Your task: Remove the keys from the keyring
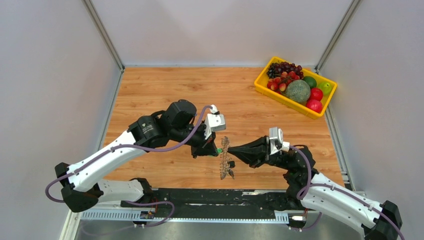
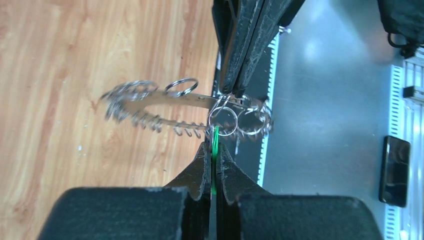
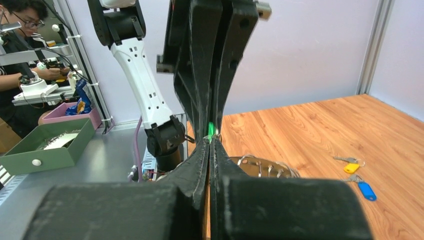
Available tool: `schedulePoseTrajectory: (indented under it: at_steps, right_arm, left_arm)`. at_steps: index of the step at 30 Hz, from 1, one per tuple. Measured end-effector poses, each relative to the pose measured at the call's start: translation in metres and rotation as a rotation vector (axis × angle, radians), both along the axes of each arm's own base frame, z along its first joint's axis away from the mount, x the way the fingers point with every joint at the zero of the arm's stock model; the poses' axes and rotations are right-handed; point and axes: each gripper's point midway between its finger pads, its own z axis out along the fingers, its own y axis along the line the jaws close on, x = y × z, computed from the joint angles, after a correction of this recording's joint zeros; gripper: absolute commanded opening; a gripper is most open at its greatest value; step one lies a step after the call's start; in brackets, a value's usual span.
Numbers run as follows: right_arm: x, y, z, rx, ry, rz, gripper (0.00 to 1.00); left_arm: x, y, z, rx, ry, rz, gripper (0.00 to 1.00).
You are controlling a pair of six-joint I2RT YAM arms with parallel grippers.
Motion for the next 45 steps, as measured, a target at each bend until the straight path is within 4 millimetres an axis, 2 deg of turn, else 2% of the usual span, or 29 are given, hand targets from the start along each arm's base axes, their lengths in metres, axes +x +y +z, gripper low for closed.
schedulePoseTrajectory:
  at_steps: [6, 10, 17, 22, 26, 29, 37, 45]
  right_arm:
    - [0.001, -0.004, -0.016, -0.029, 0.019, -0.02, 0.0]
    - [0.001, -0.006, -0.017, -0.029, 0.017, -0.028, 0.0]
    - [0.002, -0.005, -0.033, -0.058, 0.04, -0.031, 0.0]
    - [0.004, -0.004, -0.042, -0.085, 0.057, -0.038, 0.17]
    - [0.006, -0.003, -0.048, -0.125, 0.056, -0.048, 0.21]
    - [0.007, -0.002, -0.044, -0.142, 0.044, -0.05, 0.22]
    - [0.001, 0.001, -0.015, -0.145, -0.035, -0.015, 0.25]
    - [0.004, 0.011, -0.02, -0.198, -0.043, 0.012, 0.33]
  left_arm:
    - [0.011, 0.004, 0.013, -0.033, -0.074, 0.058, 0.0]
    - [0.011, 0.004, 0.018, -0.032, -0.08, 0.06, 0.0]
    - [0.012, 0.005, 0.03, -0.025, -0.085, 0.071, 0.0]
    - [0.013, 0.005, 0.028, 0.002, -0.074, 0.062, 0.0]
    - [0.01, 0.005, 0.022, 0.022, -0.053, 0.049, 0.0]
    - [0.009, 0.005, 0.021, 0.027, -0.046, 0.043, 0.0]
    - [0.005, 0.005, 0.021, 0.027, -0.035, 0.028, 0.0]
    - [0.004, 0.006, 0.021, 0.027, -0.029, 0.022, 0.0]
